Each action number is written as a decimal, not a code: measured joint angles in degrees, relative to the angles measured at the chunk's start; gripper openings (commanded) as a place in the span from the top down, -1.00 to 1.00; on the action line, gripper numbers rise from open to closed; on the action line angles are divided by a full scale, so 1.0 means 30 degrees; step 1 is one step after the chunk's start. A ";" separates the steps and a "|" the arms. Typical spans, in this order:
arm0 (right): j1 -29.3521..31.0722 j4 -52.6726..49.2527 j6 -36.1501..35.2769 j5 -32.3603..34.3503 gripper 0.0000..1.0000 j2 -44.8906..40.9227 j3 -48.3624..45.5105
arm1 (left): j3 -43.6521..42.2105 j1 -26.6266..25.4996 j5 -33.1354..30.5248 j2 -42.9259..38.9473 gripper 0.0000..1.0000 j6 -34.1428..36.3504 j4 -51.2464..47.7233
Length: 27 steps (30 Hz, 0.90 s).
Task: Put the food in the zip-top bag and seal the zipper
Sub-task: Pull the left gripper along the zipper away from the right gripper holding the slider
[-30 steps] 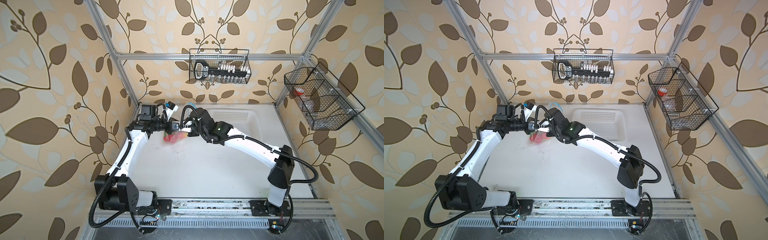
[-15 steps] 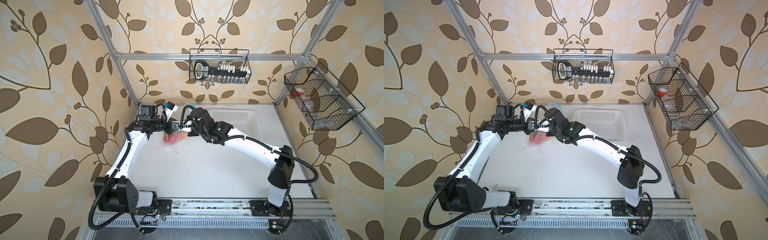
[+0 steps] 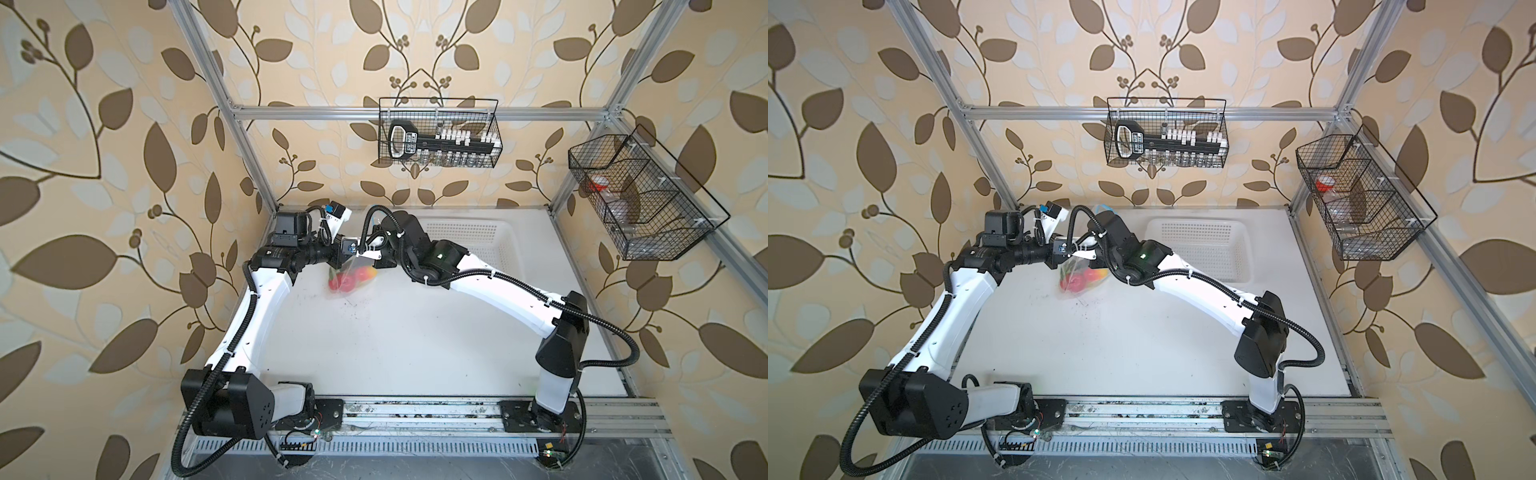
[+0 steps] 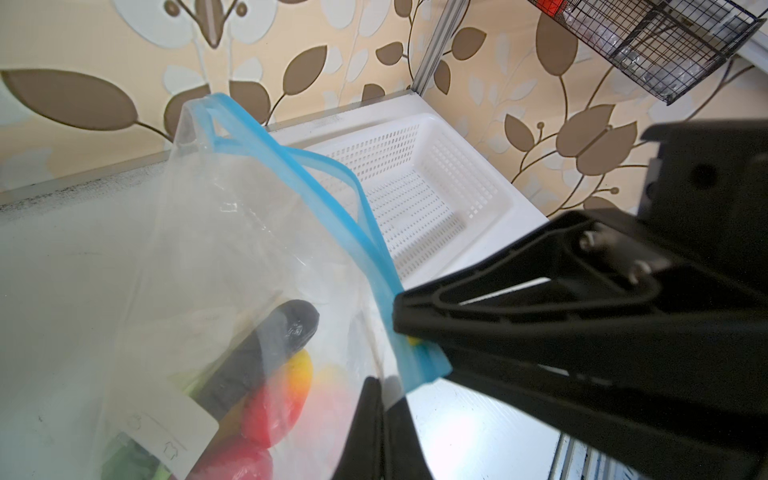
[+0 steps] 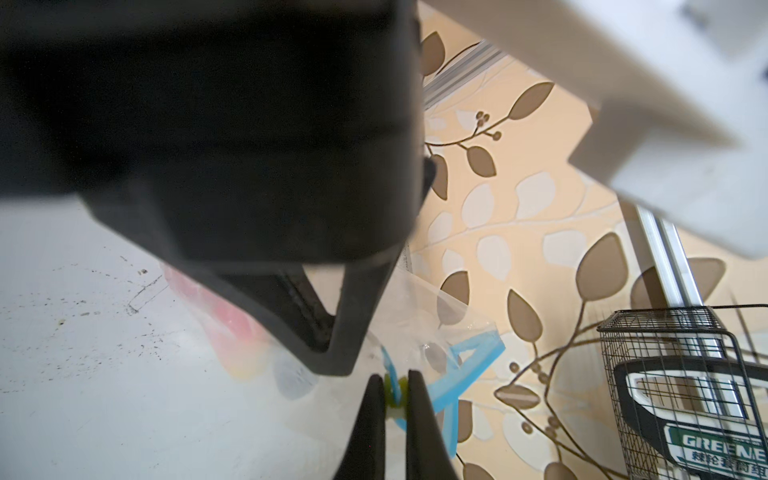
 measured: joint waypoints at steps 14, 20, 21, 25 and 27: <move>-0.0357 0.0590 0.0437 -0.0452 0.89 -0.0007 0.0168 | 0.1654 0.0007 -0.1027 0.0007 1.00 -0.0313 -0.1144; -0.0619 0.0612 0.0656 -0.0568 0.88 0.0000 0.0175 | 0.1974 0.0007 -0.1450 0.0007 1.00 -0.0561 -0.1443; -0.0641 0.0612 0.0692 -0.0576 0.88 0.0000 0.0175 | 0.2033 0.0000 -0.1566 0.0007 1.00 -0.0568 -0.1508; -0.0787 0.0634 0.0801 -0.0561 0.88 0.0000 0.0175 | 0.2346 -0.0007 -0.2135 0.0000 1.00 -0.0576 -0.1632; -0.0933 0.0576 0.0882 -0.0350 0.88 0.0051 0.0175 | 0.2499 -0.0015 -0.2266 -0.0015 1.00 -0.0561 -0.1668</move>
